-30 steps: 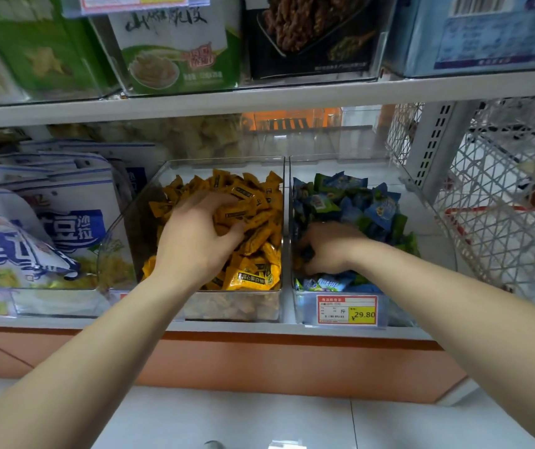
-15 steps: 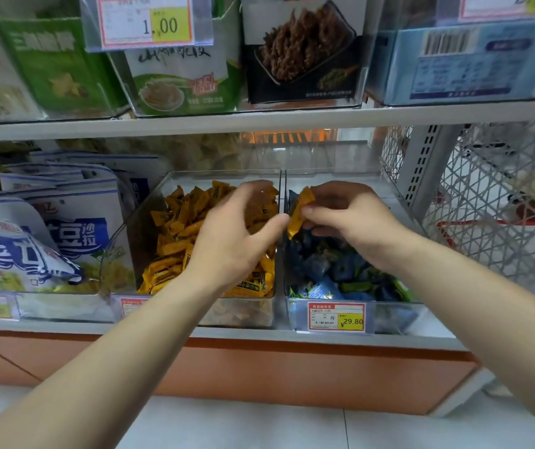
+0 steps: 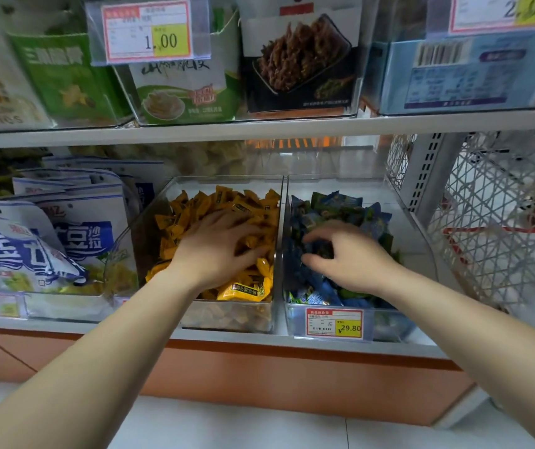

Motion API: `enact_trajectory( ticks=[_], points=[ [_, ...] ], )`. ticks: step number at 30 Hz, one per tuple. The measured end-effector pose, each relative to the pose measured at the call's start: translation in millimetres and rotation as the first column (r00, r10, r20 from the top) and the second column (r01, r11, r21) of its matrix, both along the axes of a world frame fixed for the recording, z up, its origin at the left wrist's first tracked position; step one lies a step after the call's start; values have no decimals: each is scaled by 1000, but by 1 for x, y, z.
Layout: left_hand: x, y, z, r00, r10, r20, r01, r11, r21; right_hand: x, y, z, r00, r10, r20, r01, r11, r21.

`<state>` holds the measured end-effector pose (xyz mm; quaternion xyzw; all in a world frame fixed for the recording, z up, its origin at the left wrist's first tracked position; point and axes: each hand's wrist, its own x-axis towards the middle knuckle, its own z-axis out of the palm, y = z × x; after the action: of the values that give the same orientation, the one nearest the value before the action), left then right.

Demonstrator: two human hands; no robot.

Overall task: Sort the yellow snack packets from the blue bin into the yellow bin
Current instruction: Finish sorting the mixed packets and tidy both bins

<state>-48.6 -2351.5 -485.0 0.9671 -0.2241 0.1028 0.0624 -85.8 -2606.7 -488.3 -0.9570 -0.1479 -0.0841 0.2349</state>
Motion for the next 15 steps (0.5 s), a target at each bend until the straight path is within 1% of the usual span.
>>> enact_trajectory(
  ticks=[2, 3, 5, 7, 9, 10, 11, 13, 15],
  points=[
    [2, 6, 2, 997, 39, 72, -39, 999, 3, 1, -5, -2, 999, 42, 8, -40, 977, -209],
    [2, 9, 4, 993, 56, 100, -57, 998, 1, 1, -7, -2, 999, 49, -2, -47, 960, -275],
    [0, 17, 5, 985, 100, 144, -98, 995, -18, 1, -13, -2, 999, 39, -32, -48, 934, -355],
    [0, 29, 5, 972, 181, 149, -176, 983, -49, 0, -18, -1, 997, 23, -73, -50, 914, -403],
    [2, 45, 4, 956, 280, 86, -270, 957, -105, -1, -20, 2, 994, 22, -103, -62, 916, -397],
    [2, 52, 3, 945, 324, 39, -317, 940, -124, -2, -20, 5, 995, 26, -96, -59, 928, -369],
    [2, 58, 3, 935, 356, 7, -352, 927, -126, -2, -20, 8, 998, 28, -63, -48, 943, -330],
    [1, 63, 3, 917, 399, -10, -398, 912, -97, -2, -23, 16, 998, 16, 58, 0, 965, -264],
    [-2, 61, 8, 915, 402, -31, -403, 911, -86, 0, -31, 21, 987, -19, 158, 60, 964, -257]
  ],
)
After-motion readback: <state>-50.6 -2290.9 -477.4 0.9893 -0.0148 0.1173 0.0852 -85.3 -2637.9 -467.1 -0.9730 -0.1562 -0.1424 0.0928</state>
